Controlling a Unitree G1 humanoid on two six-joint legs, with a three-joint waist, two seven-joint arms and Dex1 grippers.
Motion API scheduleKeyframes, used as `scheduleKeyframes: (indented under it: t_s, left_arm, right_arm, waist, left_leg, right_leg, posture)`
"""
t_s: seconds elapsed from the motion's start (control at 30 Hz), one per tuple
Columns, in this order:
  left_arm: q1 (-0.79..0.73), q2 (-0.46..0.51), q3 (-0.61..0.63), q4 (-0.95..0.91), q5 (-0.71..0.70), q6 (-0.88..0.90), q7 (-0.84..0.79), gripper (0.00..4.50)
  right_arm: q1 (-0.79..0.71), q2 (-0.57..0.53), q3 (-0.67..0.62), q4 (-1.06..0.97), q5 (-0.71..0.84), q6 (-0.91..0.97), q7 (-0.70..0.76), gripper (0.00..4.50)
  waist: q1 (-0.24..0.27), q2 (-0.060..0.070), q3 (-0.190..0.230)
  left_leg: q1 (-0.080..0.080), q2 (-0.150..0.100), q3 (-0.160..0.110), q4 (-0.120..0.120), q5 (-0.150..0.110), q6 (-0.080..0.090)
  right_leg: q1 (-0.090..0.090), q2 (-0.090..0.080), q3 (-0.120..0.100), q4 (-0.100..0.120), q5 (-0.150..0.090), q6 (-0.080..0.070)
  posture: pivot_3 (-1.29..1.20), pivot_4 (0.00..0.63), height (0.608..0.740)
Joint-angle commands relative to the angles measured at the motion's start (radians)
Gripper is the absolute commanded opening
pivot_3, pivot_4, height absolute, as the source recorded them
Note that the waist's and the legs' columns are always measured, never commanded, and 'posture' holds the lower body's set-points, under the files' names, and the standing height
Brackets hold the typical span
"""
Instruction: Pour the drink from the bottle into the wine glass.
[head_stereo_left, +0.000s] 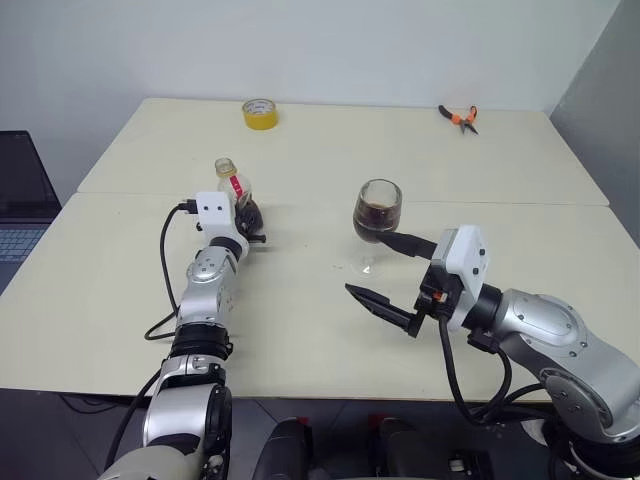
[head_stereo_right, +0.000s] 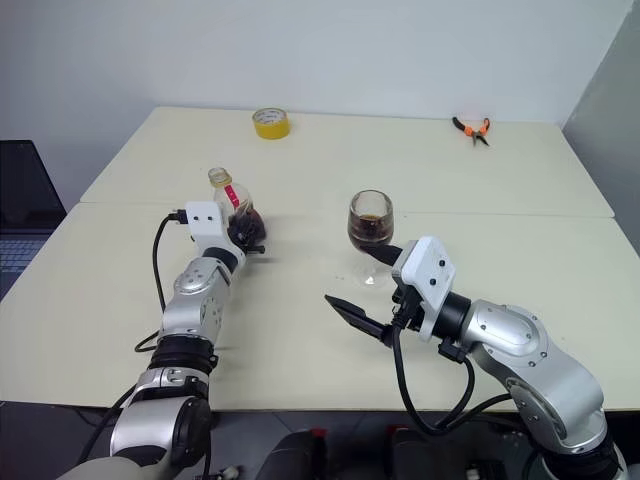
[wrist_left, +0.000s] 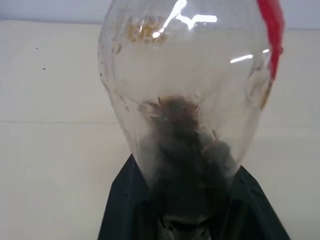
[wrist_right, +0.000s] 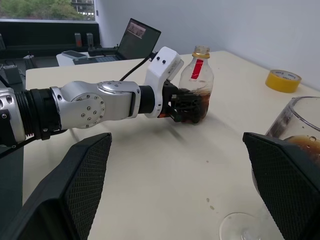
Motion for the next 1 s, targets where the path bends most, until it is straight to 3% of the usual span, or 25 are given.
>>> scheduleKeyframes:
  t_s: [0.03,0.23,0.47,0.7,0.87,1.0]
  left_arm:
    - [0.019,0.004,-0.009,-0.053,-0.004,-0.017,-0.021,2.46]
    - [0.067,0.002,-0.024,-0.128,0.000,-0.005,-0.034,4.47]
    - [0.190,0.005,-0.038,-0.346,-0.020,0.067,-0.053,4.47]
    - [0.381,-0.003,-0.023,-0.649,-0.031,0.214,0.013,4.47]
    - [0.457,-0.013,-0.056,-0.707,0.038,0.218,0.066,4.47]
    - [0.494,-0.025,-0.080,-0.716,0.069,0.191,0.077,4.47]
  right_arm:
    - [-0.002,-0.003,-0.017,-0.031,-0.001,-0.033,0.007,4.50]
    - [0.002,-0.008,-0.015,-0.028,-0.007,-0.053,0.017,4.50]
    - [0.055,0.014,-0.015,-0.034,-0.055,-0.142,0.009,4.50]
    - [0.258,0.065,-0.062,0.002,-0.123,-0.351,0.019,4.50]
    - [0.395,0.101,-0.123,0.168,-0.197,-0.529,0.031,4.50]
    - [0.369,0.197,-0.191,0.331,-0.229,-0.635,-0.053,4.50]
  waist:
    - [0.000,0.000,0.000]
    - [0.000,0.000,0.000]
    - [0.000,0.000,0.000]
    - [0.003,0.000,-0.001]
    - [0.016,-0.001,-0.003]
    - [0.018,0.000,-0.003]
  left_leg:
    - [0.000,0.000,0.000,0.000,0.000,0.000]
    - [0.000,0.000,0.000,0.000,0.000,0.000]
    - [0.000,0.000,0.000,0.000,0.000,0.000]
    - [0.001,0.001,0.000,-0.001,0.000,0.000]
    - [0.002,0.000,0.000,-0.001,0.000,0.000]
    - [0.003,0.001,0.000,-0.001,0.000,0.000]
  right_leg:
    - [0.000,0.000,0.000,0.000,0.000,0.000]
    - [0.000,0.000,0.000,0.000,0.000,0.000]
    - [0.000,0.000,0.000,0.000,0.000,0.000]
    - [0.001,0.000,0.000,-0.001,0.000,0.000]
    - [0.003,0.000,0.000,-0.003,0.000,0.000]
    - [0.003,0.000,0.000,-0.003,0.000,0.000]
  posture:
    - [0.00,0.150,0.740]
    - [0.00,0.150,0.740]
    - [0.00,0.150,0.740]
    - [0.00,0.150,0.740]
    - [0.00,0.150,0.740]
    - [0.00,0.150,0.740]
